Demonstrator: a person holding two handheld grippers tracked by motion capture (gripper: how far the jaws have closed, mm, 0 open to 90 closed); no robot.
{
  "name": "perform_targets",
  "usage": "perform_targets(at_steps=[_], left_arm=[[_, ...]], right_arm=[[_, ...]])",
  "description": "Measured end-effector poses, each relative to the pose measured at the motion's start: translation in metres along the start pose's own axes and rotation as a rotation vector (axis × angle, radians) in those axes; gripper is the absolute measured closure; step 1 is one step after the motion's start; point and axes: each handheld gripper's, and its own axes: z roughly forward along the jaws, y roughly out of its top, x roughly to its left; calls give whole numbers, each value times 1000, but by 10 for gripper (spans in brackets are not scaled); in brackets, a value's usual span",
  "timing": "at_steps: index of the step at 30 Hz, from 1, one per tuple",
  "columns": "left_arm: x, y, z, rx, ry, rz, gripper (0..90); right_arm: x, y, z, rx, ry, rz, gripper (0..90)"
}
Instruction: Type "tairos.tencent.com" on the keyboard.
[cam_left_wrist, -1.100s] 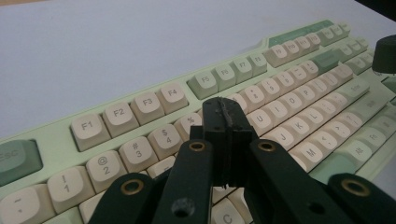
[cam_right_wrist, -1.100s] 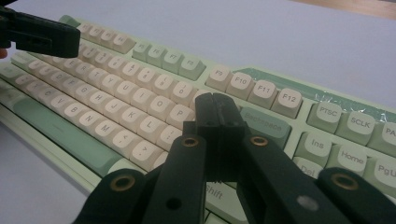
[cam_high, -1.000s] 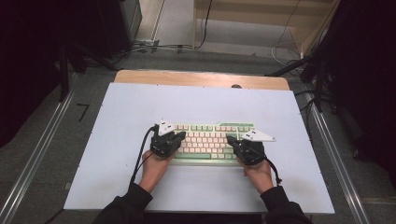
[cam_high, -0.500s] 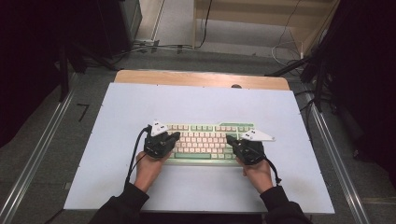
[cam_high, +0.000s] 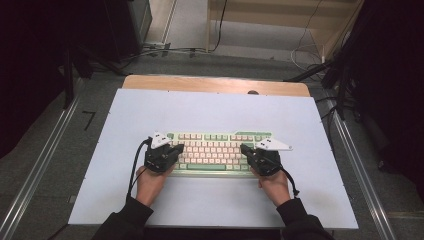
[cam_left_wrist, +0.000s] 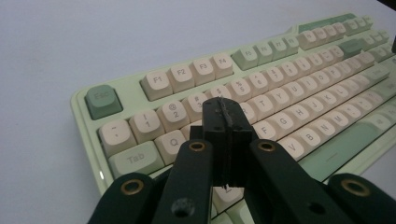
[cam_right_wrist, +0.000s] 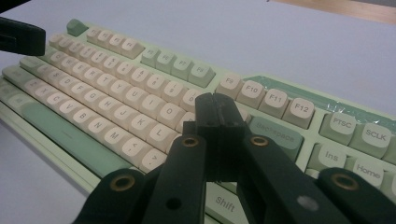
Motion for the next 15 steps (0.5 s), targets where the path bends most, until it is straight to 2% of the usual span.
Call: perform_targets(at_steps=[6, 15], left_arm=[[5, -4, 0, 21, 9, -8, 900], [6, -8, 5, 54, 25, 7, 900]], right_arm=[[1, 0, 1, 4, 0, -5, 875], [3, 0, 3, 10, 0, -5, 875]])
